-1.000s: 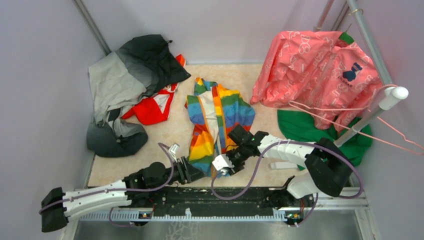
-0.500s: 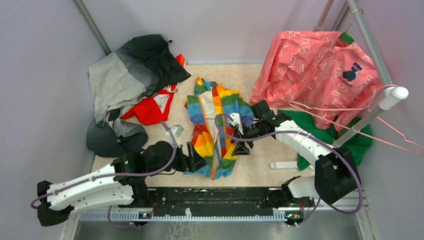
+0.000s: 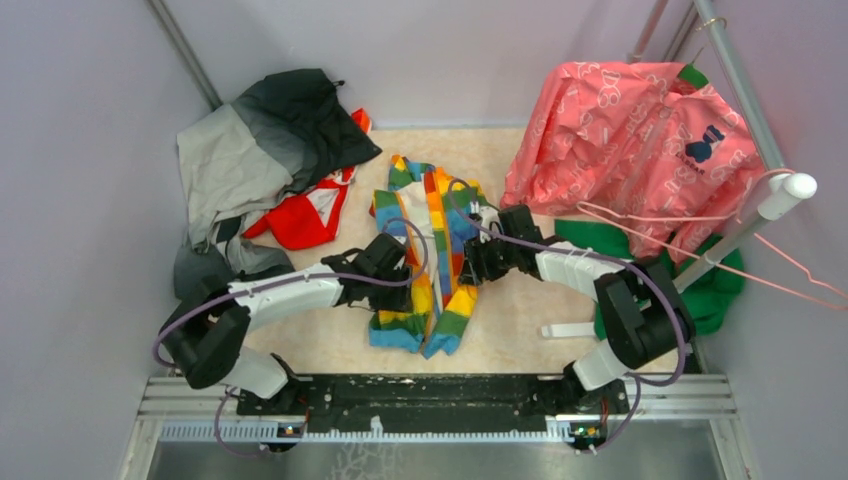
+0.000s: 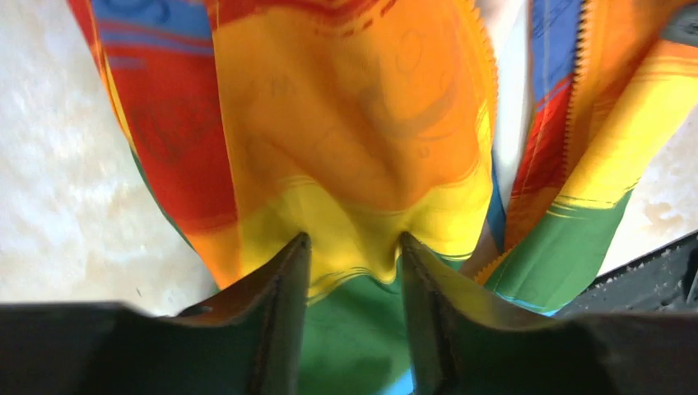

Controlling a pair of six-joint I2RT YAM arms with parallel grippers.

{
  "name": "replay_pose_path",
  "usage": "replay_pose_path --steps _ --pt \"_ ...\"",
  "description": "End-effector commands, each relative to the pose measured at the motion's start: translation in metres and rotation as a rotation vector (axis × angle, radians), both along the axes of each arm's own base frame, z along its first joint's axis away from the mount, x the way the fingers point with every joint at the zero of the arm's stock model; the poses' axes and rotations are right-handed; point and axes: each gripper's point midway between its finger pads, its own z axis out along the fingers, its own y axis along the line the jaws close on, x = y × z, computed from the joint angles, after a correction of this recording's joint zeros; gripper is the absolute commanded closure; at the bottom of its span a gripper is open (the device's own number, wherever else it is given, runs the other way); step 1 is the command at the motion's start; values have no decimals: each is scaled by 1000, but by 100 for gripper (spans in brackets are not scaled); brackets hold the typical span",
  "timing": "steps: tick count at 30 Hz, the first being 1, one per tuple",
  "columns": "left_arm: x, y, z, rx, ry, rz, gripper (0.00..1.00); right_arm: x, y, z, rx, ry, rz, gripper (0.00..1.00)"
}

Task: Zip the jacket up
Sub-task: Adjust the jacket at the center of the board.

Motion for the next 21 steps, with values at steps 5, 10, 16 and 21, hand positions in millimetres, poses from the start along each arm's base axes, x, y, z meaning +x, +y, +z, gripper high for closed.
replay_pose_path --steps 5,10,16,21 --pt "37 -52 57 -383 -158 -143 91 53 15 72 107 -269 49 100" --pt "55 -44 104 -538 -441 -132 100 92 1 148 161 -699 247 100" --pt "58 -30 109 -639 -541 -33 100 98 -7 98 83 -504 304 71" --pt "52 -14 100 -595 -496 38 63 79 -45 103 -77 -547 216 27"
